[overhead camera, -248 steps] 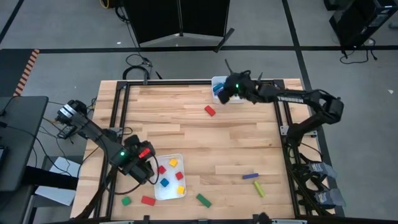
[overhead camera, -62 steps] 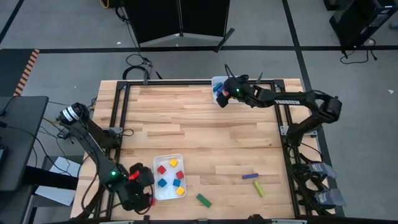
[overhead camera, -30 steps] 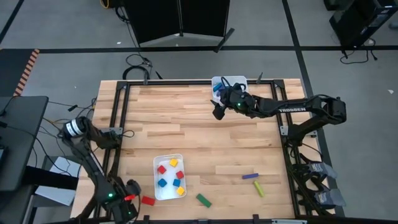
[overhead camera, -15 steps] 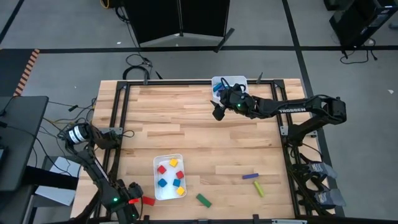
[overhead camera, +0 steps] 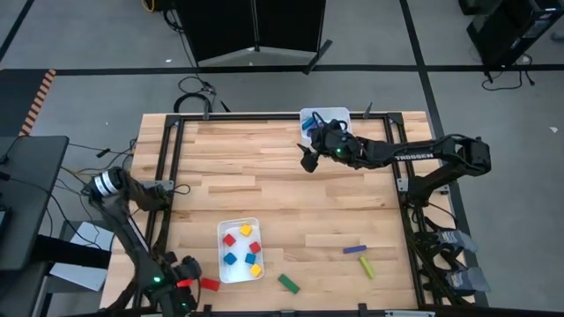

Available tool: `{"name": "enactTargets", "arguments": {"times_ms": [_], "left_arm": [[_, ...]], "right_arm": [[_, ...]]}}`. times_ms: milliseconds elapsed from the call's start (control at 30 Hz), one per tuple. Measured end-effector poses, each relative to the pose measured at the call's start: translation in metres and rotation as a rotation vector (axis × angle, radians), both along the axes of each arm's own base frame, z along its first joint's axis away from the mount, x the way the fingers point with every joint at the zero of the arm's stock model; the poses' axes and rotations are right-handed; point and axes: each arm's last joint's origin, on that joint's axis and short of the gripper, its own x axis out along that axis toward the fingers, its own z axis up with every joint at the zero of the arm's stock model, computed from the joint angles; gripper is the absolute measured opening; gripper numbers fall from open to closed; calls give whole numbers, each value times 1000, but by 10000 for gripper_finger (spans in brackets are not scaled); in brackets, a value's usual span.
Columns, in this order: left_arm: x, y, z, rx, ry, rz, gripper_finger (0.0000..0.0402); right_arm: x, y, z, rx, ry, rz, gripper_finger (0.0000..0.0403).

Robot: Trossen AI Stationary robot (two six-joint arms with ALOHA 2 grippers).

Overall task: Sort blocks by size
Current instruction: Put the green small block into the bottom white bin

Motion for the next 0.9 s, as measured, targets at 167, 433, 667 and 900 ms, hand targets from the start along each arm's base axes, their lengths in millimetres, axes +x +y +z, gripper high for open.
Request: {"name": "enactTargets", "arguments": {"times_ms": [167, 433, 667, 900], "left_arm": [[7, 15, 50, 142, -302, -18, 137], [73, 46, 68, 335, -582, -121, 137], [117, 83, 68, 431, -598, -187, 137], [123, 107, 34, 371, -512, -209, 150]], "right_arm": [[6, 19, 3, -37, -7, 90, 302], [12, 84, 0, 8, 17, 436, 300], [1, 161, -1, 128, -10, 691, 299], [-26, 225, -1, 137, -36, 731, 301]]}}
